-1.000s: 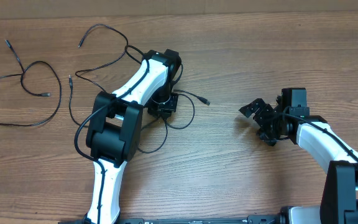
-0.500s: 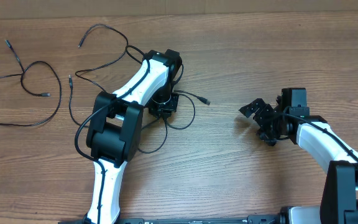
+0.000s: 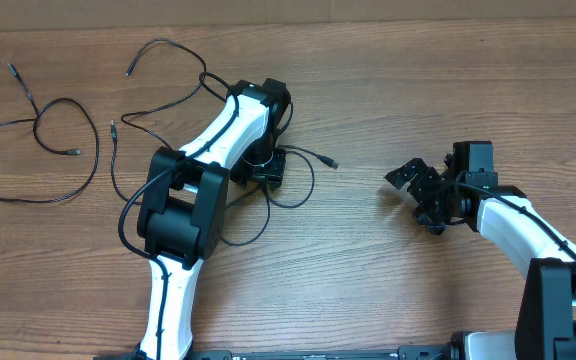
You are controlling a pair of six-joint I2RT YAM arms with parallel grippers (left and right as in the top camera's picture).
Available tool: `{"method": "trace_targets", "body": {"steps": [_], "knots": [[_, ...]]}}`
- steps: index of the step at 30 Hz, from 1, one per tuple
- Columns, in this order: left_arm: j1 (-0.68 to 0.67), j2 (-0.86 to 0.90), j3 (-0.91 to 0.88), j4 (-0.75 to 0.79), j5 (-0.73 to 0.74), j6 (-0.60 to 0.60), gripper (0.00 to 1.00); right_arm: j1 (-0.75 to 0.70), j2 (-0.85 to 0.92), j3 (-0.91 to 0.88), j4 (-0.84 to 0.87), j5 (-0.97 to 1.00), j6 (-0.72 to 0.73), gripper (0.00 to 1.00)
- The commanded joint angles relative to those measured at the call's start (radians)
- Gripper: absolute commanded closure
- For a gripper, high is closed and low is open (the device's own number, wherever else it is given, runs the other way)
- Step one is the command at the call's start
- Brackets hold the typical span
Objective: Untangle cables
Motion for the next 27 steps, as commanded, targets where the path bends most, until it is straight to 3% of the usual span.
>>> {"method": "trace_targets", "body": {"steps": [1, 13, 15, 19, 25, 27], "knots": [[-0.009, 0.12, -0.065, 0.055, -0.035, 0.03, 0.37, 0.0, 0.008, -0.013, -0.01, 0.037, -0.001, 0.0], [-0.009, 0.12, -0.063, 0.096, -0.044, 0.074, 0.32, 0.0, 0.007, -0.013, -0.01, 0.037, -0.001, 0.0], [-0.009, 0.12, -0.063, 0.104, -0.044, 0.074, 0.39, 0.0, 0.007, -0.013, -0.01, 0.037, 0.0, 0.0], [-0.009, 0.12, -0.062, 0.105, -0.043, 0.074, 0.65, 0.0, 0.007, -0.013, -0.01, 0.037, 0.0, 0.0], [-0.01, 0.12, -0.062, 0.095, -0.043, 0.073, 0.74, 0.0, 0.008, -0.013, -0.01, 0.037, -0.001, 0.0], [-0.01, 0.12, -0.062, 0.093, -0.042, 0.073, 0.81, 0.0, 0.008, -0.013, -0.01, 0.037, -0.001, 0.0]]}}
